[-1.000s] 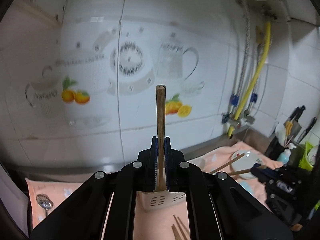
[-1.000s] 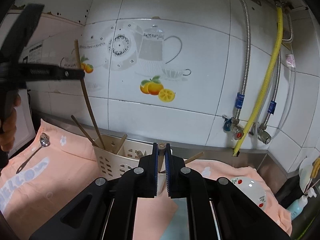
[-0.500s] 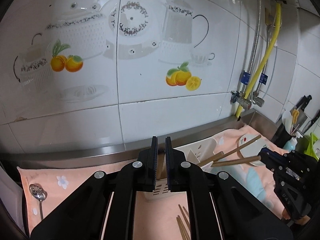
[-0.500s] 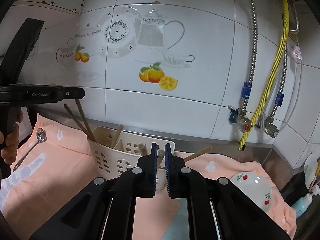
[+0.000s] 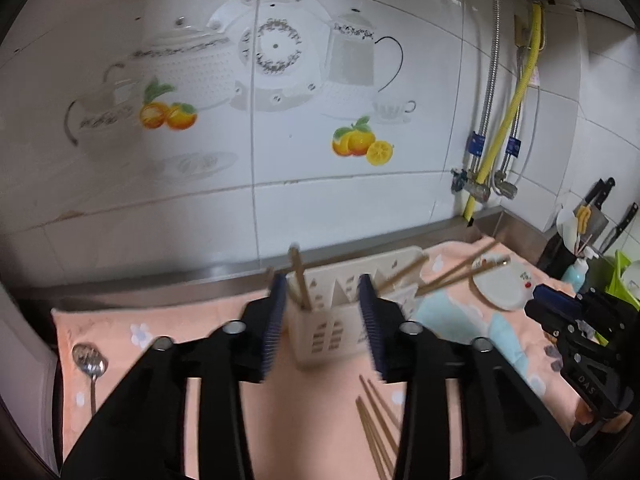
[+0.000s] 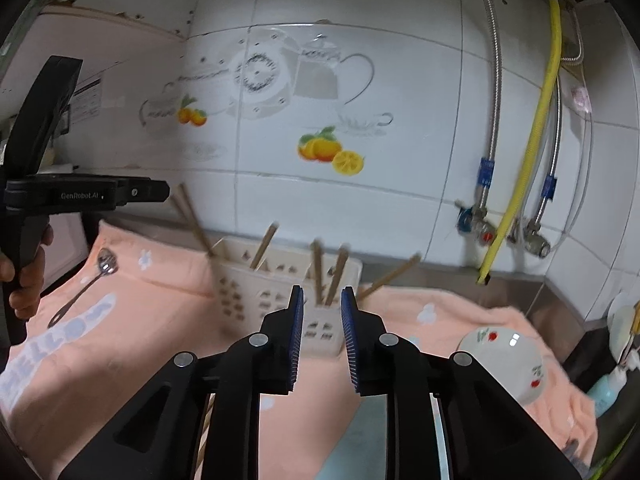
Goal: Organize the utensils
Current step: 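Withdraw both grippers from the holder toward the remaining chopsticks, then close the right gripper on a chopstick while the left gripper grasps another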
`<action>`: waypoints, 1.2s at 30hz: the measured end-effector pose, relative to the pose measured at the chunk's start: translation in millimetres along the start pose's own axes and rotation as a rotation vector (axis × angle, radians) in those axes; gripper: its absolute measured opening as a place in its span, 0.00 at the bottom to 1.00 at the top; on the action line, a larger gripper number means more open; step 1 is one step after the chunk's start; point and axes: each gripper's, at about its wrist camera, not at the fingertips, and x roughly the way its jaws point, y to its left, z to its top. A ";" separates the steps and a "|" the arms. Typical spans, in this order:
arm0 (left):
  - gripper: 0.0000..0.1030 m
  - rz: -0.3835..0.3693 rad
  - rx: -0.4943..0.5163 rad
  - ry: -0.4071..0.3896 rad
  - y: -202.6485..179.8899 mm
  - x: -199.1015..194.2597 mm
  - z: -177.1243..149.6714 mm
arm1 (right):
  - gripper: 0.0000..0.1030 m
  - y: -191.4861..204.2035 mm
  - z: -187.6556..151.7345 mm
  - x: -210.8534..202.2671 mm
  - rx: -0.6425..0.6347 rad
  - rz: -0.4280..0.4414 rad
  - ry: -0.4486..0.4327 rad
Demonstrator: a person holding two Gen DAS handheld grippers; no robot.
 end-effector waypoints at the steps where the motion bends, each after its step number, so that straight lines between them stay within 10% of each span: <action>1: 0.40 -0.003 -0.002 0.001 0.6 -3.7 -4.8 | 0.20 3.2 -6.4 -3.9 0.001 0.012 0.008; 36: 0.40 -0.006 -0.117 0.211 6.1 -39.7 -174.6 | 0.18 81.1 -165.8 -1.5 0.089 0.197 0.339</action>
